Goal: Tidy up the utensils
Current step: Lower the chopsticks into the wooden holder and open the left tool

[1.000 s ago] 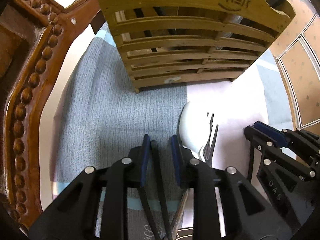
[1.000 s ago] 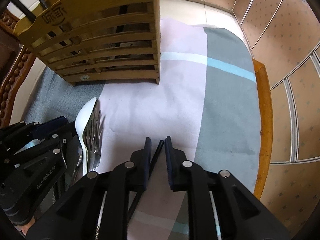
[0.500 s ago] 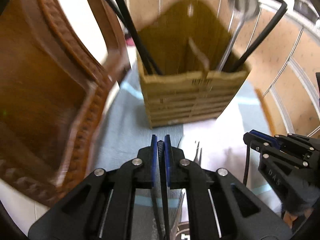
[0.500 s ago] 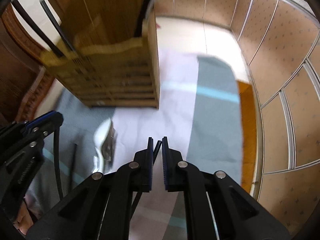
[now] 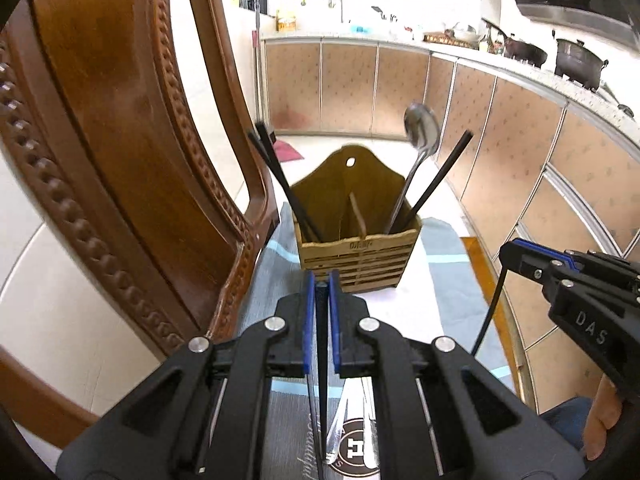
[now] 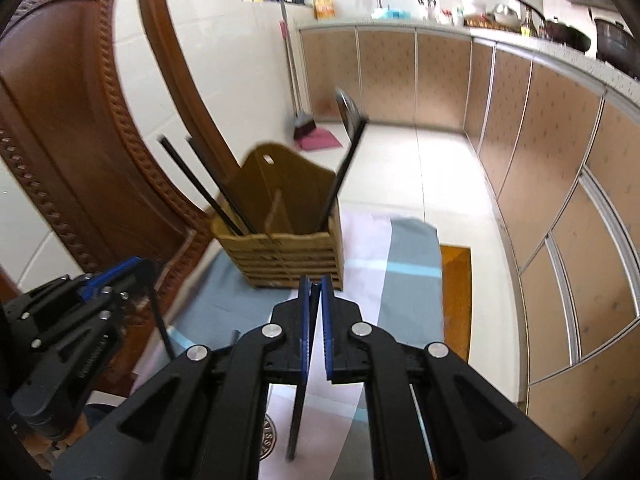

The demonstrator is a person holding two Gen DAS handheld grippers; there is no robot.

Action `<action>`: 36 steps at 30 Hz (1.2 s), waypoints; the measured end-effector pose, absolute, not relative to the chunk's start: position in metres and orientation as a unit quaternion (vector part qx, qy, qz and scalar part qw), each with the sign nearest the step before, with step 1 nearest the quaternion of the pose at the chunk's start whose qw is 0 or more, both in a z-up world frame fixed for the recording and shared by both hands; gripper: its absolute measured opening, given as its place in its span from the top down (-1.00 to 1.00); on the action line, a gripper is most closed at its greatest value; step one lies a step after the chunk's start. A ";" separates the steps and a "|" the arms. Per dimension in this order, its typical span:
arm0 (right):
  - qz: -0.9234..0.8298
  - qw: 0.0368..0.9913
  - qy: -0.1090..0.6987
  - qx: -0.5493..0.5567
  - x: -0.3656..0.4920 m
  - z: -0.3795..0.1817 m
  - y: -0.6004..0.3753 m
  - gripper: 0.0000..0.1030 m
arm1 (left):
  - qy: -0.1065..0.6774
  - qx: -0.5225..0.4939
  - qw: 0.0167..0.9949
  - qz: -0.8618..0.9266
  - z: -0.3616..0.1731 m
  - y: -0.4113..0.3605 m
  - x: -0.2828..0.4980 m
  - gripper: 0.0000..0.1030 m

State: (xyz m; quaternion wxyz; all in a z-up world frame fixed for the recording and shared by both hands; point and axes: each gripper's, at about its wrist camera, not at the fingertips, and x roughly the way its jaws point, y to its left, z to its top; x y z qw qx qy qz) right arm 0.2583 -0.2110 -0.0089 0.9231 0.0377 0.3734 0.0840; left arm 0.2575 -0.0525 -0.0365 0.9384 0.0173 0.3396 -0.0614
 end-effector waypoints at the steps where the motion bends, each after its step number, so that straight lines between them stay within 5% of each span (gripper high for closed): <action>1: 0.086 0.926 0.367 0.036 0.254 -0.002 -0.210 0.88 | 0.335 0.017 0.940 -0.060 -0.033 -0.052 0.254 0.86; 26: 0.081 0.939 0.332 0.022 0.238 0.049 -0.204 0.89 | 0.308 -0.013 0.949 -0.061 0.043 -0.025 0.237 0.87; 36: 0.072 0.955 0.286 0.029 0.274 0.116 -0.205 0.89 | 0.219 -0.014 0.974 -0.055 0.132 -0.025 0.261 0.87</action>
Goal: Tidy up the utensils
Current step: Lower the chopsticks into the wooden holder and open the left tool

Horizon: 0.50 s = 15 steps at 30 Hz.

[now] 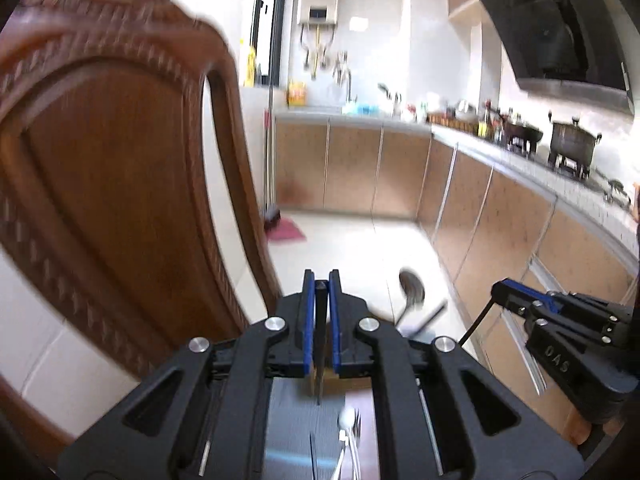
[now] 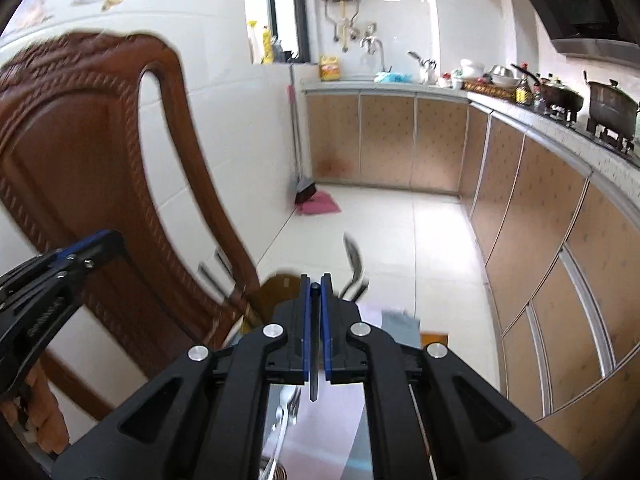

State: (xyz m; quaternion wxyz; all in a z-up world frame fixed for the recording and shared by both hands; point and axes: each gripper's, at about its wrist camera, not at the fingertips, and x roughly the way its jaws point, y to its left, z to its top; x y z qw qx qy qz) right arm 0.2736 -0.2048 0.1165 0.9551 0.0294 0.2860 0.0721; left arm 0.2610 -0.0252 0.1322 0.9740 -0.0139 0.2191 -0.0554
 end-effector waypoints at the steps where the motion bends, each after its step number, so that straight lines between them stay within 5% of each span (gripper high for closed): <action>1: 0.075 0.956 0.280 0.035 0.281 0.127 -0.205 0.89 | 0.213 -0.014 0.975 -0.058 0.139 -0.027 0.265 0.87; 7: 0.059 0.967 0.248 0.027 0.316 0.151 -0.196 0.89 | 0.197 -0.017 0.978 -0.057 0.155 -0.037 0.303 0.87; 15: 0.045 0.965 0.257 0.028 0.353 0.117 -0.191 0.89 | 0.228 -0.035 0.971 -0.058 0.103 -0.041 0.358 0.86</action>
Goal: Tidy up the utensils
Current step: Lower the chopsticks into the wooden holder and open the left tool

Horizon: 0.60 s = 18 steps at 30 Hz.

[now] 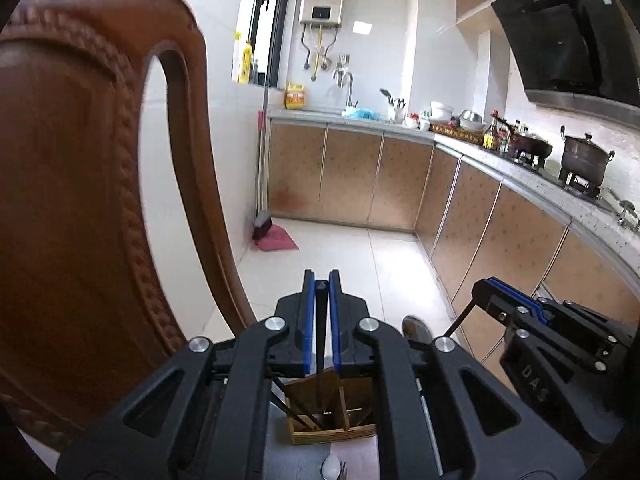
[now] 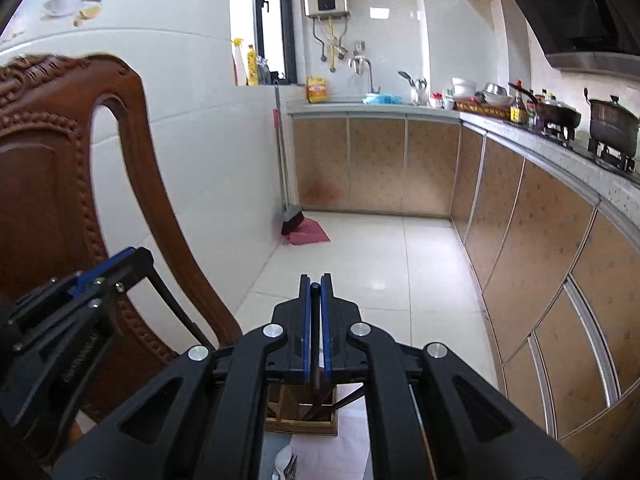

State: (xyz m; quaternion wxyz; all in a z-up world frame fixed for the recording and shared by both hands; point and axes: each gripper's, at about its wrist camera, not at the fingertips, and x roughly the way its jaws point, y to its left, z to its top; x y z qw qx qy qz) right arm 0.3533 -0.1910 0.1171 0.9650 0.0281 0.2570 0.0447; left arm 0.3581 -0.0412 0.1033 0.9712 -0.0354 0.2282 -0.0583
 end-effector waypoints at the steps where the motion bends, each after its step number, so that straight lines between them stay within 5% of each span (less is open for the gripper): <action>1: 0.046 0.963 0.264 0.030 0.357 0.109 -0.192 0.89 | 0.234 -0.036 0.970 -0.057 0.094 -0.041 0.363 0.87; 12: 0.052 0.943 0.325 0.045 0.380 0.053 -0.197 0.89 | 0.288 -0.033 0.956 -0.049 0.035 -0.033 0.387 0.86; 16: 0.052 0.940 0.333 0.052 0.370 0.048 -0.203 0.29 | 0.280 -0.023 0.959 -0.043 0.037 -0.026 0.369 0.32; 18: 0.050 0.944 0.322 0.046 0.357 0.053 -0.207 0.18 | 0.274 -0.020 0.960 -0.044 0.039 -0.022 0.355 0.26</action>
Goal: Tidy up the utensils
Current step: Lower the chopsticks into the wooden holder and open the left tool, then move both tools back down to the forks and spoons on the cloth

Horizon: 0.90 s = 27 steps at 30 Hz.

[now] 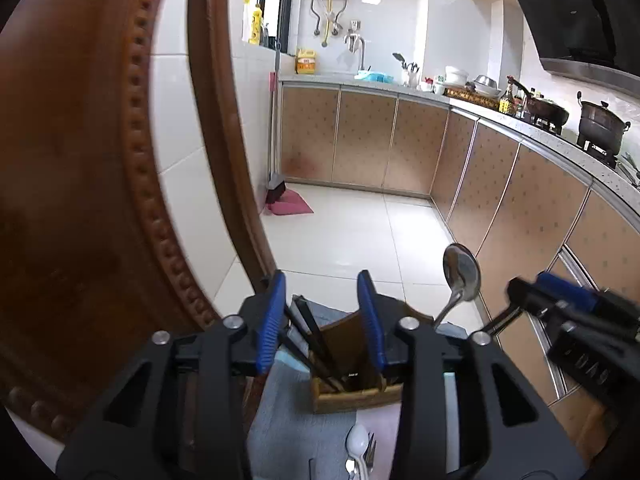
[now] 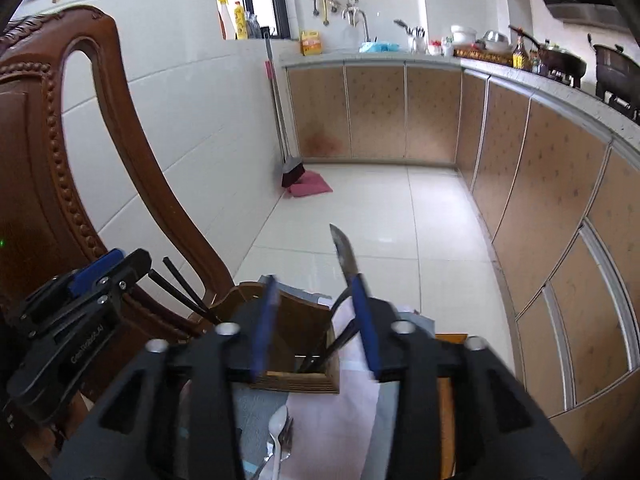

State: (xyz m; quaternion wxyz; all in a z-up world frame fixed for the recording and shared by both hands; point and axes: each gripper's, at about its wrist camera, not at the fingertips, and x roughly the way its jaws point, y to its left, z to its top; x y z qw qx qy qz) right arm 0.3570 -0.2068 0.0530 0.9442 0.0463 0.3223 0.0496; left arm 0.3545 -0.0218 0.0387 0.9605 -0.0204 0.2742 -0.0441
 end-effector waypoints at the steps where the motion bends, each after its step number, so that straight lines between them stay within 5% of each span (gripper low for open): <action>1: 0.044 0.947 0.316 0.035 0.347 0.057 -0.208 0.16 | 0.273 -0.017 0.961 -0.048 0.039 -0.018 0.343 0.19; 4: 0.038 0.952 0.303 0.015 0.313 0.065 -0.217 -0.04 | 0.267 -0.006 0.962 -0.058 0.033 -0.011 0.308 -0.08; 9: 0.036 0.941 0.337 -0.016 0.264 0.031 -0.228 -0.05 | 0.313 0.036 0.947 -0.069 -0.023 -0.006 0.274 -0.08; 15: 0.050 0.898 0.435 -0.031 0.270 -0.075 -0.203 -0.04 | 0.456 0.063 0.887 -0.042 -0.140 -0.008 0.302 0.14; 17: 0.062 0.878 0.475 -0.010 0.287 -0.111 -0.197 0.11 | 0.485 0.083 0.870 -0.026 -0.162 -0.011 0.307 0.16; 27: 0.129 0.814 0.566 0.029 0.313 -0.195 -0.143 0.15 | 0.513 0.088 0.853 -0.037 -0.182 -0.010 0.311 0.22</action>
